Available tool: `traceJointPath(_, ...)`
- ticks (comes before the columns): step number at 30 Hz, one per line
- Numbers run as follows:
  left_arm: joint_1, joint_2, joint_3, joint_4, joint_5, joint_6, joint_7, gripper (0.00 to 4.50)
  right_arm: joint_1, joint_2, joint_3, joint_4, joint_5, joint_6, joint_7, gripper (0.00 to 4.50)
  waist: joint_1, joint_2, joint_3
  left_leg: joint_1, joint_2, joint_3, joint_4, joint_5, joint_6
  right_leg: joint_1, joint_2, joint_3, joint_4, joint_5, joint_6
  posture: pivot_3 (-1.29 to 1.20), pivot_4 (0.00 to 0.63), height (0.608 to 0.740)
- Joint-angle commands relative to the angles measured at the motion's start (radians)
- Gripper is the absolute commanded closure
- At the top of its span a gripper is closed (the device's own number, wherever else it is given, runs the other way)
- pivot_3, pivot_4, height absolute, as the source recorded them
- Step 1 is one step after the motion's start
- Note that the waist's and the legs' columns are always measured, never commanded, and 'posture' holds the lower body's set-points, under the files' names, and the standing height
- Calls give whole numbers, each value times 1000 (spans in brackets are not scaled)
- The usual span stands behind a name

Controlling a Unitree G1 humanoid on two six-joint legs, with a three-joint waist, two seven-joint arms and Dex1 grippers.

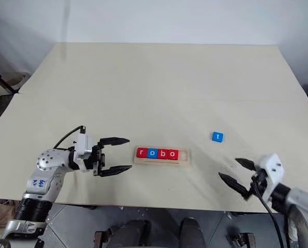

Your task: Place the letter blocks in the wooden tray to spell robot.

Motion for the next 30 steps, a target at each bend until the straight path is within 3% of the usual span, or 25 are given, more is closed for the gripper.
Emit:
traceJointPath(1,-30,-2,3,21,2,-26,-29,0,15,47,-53,-33,-3,-137,-38,25,-7,0,0,1,0,1,0,0,0,0,0,1,0,0,0,0,150,740)
traceJointPath(8,-58,-14,-4,49,9,-39,-43,0,5,51,-18,-5,1,-184,-64,25,-10,0,0,2,0,1,-1,0,0,1,0,1,2,0,0,0,150,740)
traceJointPath(23,-8,-8,13,-13,1,-31,-14,0,-207,31,81,-100,103,23,-235,25,-20,0,0,2,1,0,0,0,0,0,0,1,3,0,0,0,150,740)
traceJointPath(27,1,-9,15,-28,2,-28,-2,0,-291,6,137,-119,71,214,-380,25,-21,0,0,2,1,0,0,0,0,0,0,2,3,0,0,0,150,740)
traceJointPath(30,5,-11,12,-38,2,-26,6,0,-404,51,184,-105,40,356,-549,25,-23,0,0,2,1,0,0,0,0,-1,0,2,4,0,0,0,150,740)
